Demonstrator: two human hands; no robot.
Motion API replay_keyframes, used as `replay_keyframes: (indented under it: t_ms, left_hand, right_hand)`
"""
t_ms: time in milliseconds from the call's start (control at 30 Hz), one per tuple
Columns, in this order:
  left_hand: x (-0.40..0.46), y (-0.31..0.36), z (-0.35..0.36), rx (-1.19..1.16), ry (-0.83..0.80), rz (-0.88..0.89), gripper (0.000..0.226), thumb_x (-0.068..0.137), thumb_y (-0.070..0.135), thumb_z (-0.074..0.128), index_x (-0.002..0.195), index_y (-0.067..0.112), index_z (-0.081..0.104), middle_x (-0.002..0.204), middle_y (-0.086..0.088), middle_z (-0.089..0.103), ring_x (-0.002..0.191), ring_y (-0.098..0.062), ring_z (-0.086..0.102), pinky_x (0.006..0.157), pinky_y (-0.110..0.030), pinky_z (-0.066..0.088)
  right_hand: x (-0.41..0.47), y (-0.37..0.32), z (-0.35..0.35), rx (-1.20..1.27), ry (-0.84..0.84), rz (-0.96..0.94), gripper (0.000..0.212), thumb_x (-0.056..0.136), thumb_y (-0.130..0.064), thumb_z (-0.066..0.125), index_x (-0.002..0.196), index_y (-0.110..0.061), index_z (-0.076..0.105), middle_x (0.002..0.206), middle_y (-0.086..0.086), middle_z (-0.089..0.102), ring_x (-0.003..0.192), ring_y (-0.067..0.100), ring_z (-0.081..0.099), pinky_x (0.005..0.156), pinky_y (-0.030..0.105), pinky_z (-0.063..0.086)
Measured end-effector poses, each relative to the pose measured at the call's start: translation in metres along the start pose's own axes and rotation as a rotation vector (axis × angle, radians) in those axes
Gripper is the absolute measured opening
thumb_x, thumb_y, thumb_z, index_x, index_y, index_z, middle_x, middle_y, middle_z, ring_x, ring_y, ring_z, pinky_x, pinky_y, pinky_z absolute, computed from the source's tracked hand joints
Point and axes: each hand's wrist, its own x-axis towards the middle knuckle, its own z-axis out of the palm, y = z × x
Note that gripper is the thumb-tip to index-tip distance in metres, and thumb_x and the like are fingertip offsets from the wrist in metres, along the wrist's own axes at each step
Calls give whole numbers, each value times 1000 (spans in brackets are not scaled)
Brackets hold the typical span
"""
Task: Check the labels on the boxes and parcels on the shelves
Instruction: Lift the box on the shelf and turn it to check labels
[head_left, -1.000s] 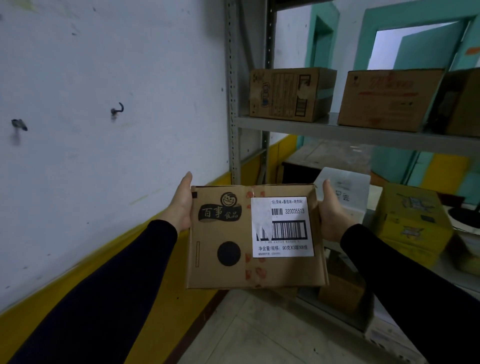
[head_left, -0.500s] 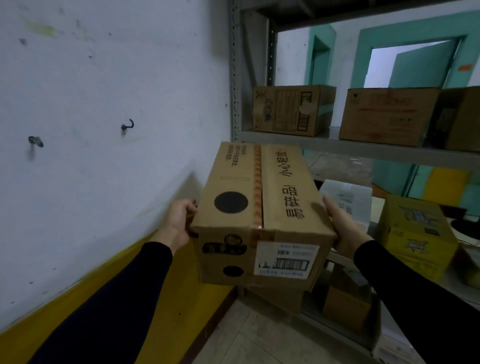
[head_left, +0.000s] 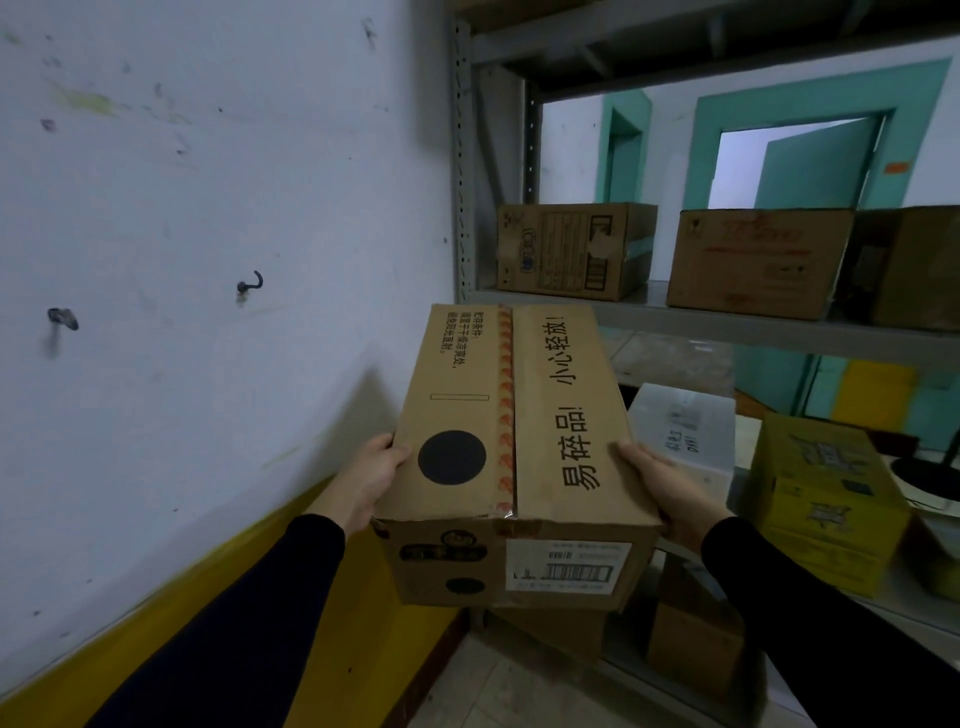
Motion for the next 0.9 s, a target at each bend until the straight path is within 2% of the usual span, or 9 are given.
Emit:
replay_keyframes:
  t_ms: [167,367,467,533,600,667,733,800,900]
  left_hand:
    - [3,7,0,-105,-67,52,21,103,16,49,122,21,56,114,-12,68,107,-33,63,93,-53,52]
    - [3,23,1,-74,-162,109,39,95,5,53,127,27,57,117,-13,69,112,-35,60,100,-55,47]
    - [4,28,-1,-96,-122,133,42,94,1,53,129,25,48,119,-15,62,107,-31,58,94,-50,48]
    - [7,28,-3,-135,-48,173,34,92,1,54,122,16,45,122,-16,55,108,-32,55,93,-50,46]
    - [10,35,-2,-199,29,176,21,95,14,55,112,12,42,123,-17,52,114,-35,52,96,-50,44]
    - [11,43,0,-152,24,121,37,100,37,52,128,16,39,139,-11,48,122,-34,49,105,-53,40]
    - [7,47,2,18,-56,97,56,103,50,41,151,28,24,148,3,37,137,-31,38,112,-54,29]
    - [6,45,4,108,-137,110,57,105,43,37,157,32,16,151,5,35,141,-27,34,113,-50,28]
    - [4,38,1,133,-166,93,55,106,32,39,157,33,18,154,1,38,138,-26,38,112,-49,30]
  right_hand:
    - [-4,-6,-2,7,4,-54,21,104,-33,50,124,-30,55,106,11,68,95,29,66,67,41,51]
    - [-5,-14,-7,-46,-18,-137,26,103,-33,50,128,-40,53,116,10,68,104,31,67,75,45,55]
    - [-3,-15,-15,1,-50,-195,36,101,-24,54,134,-39,50,123,9,65,111,32,64,82,49,55]
    - [0,-16,-20,38,-45,-243,42,98,-20,58,137,-32,48,131,9,60,117,31,60,88,49,54]
    - [3,-21,-19,13,-3,-286,44,96,-31,60,138,-30,46,137,6,56,121,27,56,89,47,51]
    - [4,-28,-14,-85,-21,-272,60,95,-52,57,149,-41,34,140,-3,51,126,24,50,98,52,47]
    - [5,-30,-6,-223,-68,-266,57,98,-55,50,150,-53,26,134,-7,54,122,23,53,97,53,47]
    - [7,-25,-3,-299,-65,-260,49,102,-47,47,148,-53,30,127,-4,61,114,24,59,94,55,51]
    - [10,-14,-2,-295,-64,-235,48,104,-39,47,148,-51,31,124,3,63,112,27,62,96,57,51]
